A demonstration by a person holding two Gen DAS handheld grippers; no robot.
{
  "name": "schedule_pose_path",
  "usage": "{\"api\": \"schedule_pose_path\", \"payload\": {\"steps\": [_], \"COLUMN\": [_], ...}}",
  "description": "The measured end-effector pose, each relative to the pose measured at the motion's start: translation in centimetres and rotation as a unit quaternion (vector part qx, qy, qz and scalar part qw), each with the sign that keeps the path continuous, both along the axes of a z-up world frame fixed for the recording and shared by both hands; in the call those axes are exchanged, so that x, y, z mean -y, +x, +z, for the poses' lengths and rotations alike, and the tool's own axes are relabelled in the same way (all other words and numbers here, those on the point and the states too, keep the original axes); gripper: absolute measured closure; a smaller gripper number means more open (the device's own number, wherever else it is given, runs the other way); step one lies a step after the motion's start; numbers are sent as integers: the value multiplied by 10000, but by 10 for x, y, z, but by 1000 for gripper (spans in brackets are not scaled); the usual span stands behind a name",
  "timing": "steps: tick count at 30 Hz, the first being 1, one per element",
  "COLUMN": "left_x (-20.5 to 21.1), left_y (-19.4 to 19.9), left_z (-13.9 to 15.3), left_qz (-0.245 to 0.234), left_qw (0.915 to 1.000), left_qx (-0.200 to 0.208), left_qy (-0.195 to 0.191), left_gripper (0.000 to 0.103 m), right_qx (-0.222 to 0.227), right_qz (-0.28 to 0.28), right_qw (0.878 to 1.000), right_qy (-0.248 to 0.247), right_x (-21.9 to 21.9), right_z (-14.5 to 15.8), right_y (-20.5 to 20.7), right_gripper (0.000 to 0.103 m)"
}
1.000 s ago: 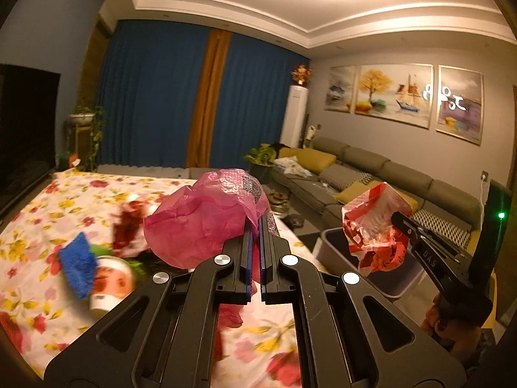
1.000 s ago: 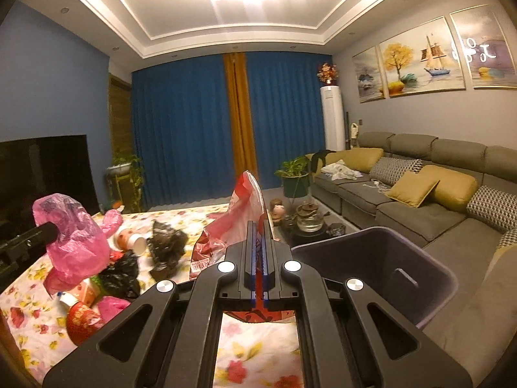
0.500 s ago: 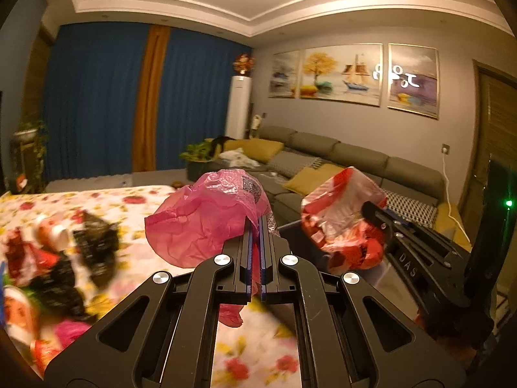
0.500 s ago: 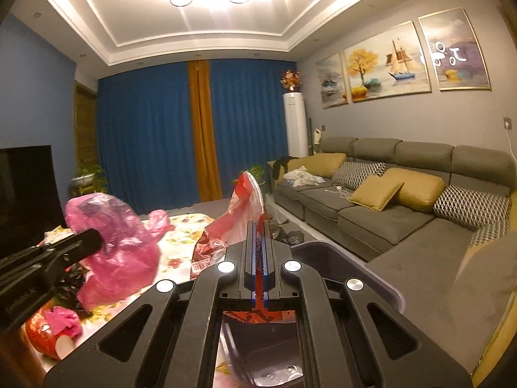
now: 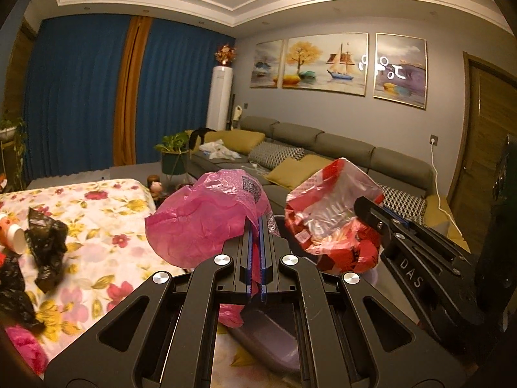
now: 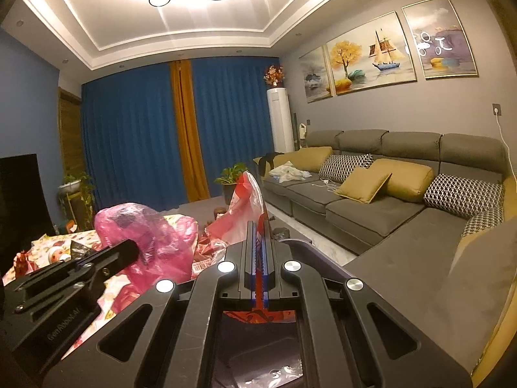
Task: Collect trash
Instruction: 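Carry both held bags over to the grey bin beside the sofa, then open both tools over the grey bin to drop the bags inside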
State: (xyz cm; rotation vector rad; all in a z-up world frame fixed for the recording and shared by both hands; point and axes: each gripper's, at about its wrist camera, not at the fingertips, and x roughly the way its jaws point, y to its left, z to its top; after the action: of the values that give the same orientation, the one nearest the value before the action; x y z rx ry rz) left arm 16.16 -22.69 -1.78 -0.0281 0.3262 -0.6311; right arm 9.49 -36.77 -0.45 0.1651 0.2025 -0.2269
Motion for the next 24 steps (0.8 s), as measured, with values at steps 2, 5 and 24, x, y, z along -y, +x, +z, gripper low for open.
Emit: {"api": "schedule_pose_path", "payload": {"steps": [2, 5, 24], "left_x": [6, 10, 10], "left_y": [1, 4, 24], "left_z": [-3, -8, -27], "left_qz": [-13, -60, -198], "left_qw": [10000, 9999, 9983], "left_qx": [27, -41, -541], "left_qy": [74, 108, -33], "left_gripper": [100, 100, 38], "right_qx": [-16, -54, -16], "right_qz": [3, -10, -151], "right_qw": [10000, 10000, 9995], "right_qy": [24, 57, 275], "right_x": [2, -1, 16], "right_z": [-3, -3, -2], "right_y": [2, 9, 11], "right_gripper": [100, 99, 57]}}
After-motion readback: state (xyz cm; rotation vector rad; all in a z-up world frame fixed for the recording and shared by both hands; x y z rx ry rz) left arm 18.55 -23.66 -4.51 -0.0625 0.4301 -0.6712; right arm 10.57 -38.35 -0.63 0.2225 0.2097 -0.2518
